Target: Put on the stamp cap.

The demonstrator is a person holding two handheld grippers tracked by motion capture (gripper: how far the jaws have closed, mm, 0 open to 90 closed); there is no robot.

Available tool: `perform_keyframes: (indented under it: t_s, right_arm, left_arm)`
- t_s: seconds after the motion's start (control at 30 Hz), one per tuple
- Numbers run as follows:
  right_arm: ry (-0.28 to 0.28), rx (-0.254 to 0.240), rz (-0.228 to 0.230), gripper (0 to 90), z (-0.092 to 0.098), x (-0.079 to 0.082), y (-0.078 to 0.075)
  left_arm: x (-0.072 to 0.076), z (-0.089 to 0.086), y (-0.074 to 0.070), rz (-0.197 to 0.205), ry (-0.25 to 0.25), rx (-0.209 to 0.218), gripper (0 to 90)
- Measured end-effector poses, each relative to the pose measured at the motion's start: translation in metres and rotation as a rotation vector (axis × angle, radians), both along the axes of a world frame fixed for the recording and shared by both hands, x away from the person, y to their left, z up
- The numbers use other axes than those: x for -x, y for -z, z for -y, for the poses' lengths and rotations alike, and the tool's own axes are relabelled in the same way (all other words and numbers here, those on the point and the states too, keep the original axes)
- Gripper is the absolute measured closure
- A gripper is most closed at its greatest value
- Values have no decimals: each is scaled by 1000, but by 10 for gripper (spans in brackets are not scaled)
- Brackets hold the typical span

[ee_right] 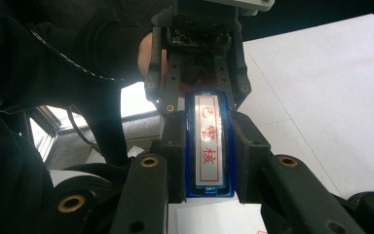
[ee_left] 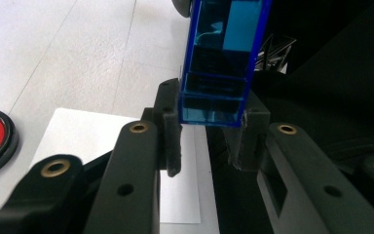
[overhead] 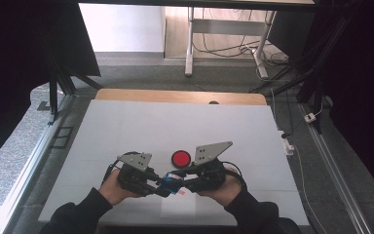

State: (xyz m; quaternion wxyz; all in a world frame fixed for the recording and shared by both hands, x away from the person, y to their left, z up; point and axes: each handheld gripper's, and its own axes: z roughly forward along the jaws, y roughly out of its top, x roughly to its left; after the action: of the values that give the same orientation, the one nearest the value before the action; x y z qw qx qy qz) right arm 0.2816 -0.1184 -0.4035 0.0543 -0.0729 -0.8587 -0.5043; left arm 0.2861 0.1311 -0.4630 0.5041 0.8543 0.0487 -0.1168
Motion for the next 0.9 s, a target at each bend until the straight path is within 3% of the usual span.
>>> perform_keyframes:
  t_s: [0.27, 0.4, 0.77, 0.9]
  right_arm:
    - [0, -32, -28, 712, 1, -1, 1]
    - [2, -78, -52, 712, 3, -2, 1]
    - [10, -54, -36, 711, 2, -1, 1]
    - [10, -26, -14, 711, 0, 0, 1]
  left_arm:
    - [2, -2, -2, 24, 8, 28, 696]
    - [2, -4, -5, 21, 10, 55, 697]
    - [0, -3, 0, -2, 0, 58, 690]
    - [1, -1, 1, 0, -17, 30, 675]
